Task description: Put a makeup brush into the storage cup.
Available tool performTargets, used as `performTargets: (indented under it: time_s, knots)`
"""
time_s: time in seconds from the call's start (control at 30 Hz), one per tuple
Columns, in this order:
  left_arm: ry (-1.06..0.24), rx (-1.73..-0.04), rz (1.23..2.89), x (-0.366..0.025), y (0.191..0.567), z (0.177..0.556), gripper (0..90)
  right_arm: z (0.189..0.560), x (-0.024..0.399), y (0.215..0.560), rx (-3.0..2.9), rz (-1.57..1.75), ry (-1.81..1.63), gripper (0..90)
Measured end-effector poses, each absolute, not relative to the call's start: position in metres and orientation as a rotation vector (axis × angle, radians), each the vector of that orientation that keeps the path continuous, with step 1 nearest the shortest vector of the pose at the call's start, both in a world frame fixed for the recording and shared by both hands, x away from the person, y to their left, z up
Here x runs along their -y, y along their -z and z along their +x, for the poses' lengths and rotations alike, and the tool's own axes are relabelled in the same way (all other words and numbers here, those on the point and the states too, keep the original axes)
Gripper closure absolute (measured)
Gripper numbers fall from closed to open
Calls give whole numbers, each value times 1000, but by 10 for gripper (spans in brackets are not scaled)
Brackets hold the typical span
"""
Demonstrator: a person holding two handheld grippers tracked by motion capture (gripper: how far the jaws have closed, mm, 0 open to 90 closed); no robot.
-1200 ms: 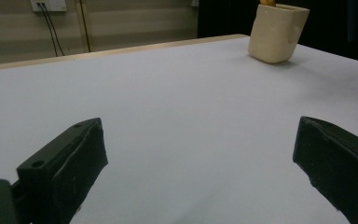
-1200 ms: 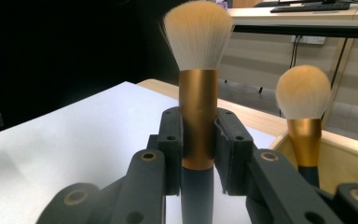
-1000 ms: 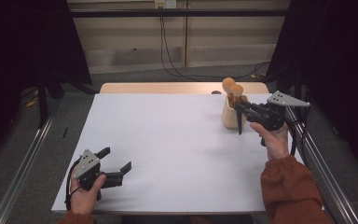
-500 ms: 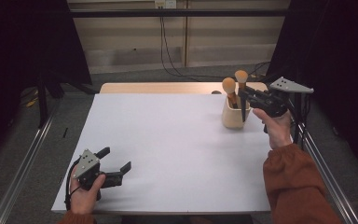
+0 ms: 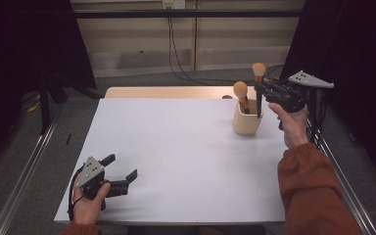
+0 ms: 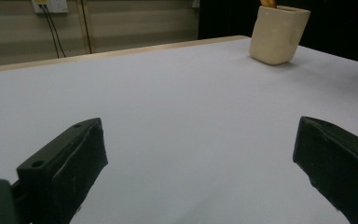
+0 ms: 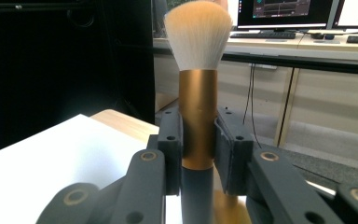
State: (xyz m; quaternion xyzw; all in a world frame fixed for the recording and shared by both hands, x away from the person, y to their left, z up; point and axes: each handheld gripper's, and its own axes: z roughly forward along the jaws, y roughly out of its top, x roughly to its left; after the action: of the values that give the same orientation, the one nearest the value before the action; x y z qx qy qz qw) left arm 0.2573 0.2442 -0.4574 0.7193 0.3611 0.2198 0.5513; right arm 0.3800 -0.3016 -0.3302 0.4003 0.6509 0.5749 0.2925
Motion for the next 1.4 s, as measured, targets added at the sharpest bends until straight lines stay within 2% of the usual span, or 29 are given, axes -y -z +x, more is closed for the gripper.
performTargets:
  time_s: [0.6, 1.4]
  knots:
    - [-536, -857, 1695, -243, 457, 261, 24, 407, 312, 312, -1653, 1087, -1521, 743]
    - [-526, -862, 1701, -244, 457, 261, 24, 423, 309, 355, -1653, 1142, -1511, 743]
